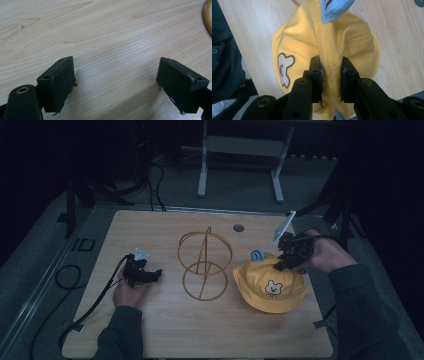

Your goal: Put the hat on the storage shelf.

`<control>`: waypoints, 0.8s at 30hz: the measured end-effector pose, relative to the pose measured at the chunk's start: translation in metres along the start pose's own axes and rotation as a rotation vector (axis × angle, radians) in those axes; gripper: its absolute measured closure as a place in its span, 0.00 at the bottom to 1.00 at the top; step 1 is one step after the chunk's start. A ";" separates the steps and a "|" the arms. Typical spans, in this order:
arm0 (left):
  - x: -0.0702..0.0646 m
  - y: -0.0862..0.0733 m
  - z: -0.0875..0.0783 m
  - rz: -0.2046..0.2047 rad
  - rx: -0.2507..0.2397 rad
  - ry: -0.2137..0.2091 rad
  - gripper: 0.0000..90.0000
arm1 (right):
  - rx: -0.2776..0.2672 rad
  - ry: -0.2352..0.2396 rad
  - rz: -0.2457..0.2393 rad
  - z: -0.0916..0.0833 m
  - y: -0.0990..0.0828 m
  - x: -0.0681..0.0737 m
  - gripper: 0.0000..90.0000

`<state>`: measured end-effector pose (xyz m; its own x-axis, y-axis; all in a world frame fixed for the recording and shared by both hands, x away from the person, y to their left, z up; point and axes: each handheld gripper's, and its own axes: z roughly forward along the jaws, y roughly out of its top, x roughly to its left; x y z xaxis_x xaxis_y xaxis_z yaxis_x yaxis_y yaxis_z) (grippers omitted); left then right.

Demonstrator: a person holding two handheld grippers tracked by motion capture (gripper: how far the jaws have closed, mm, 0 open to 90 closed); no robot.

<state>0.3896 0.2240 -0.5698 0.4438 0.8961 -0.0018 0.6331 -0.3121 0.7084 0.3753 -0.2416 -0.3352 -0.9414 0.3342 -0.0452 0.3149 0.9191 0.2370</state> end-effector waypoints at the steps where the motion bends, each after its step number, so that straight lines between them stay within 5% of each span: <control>1: 0.000 0.000 0.000 0.000 0.000 0.000 0.17 | -0.006 -0.003 0.000 -0.002 0.000 -0.001 0.83; 24: 0.000 0.000 0.000 -0.001 -0.003 -0.001 0.17 | -0.091 -0.053 0.025 -0.040 -0.002 -0.021 0.84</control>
<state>0.3896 0.2237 -0.5700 0.4433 0.8964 -0.0032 0.6318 -0.3100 0.7105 0.3892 -0.2587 -0.2959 -0.9248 0.3700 -0.0884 0.3241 0.8881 0.3260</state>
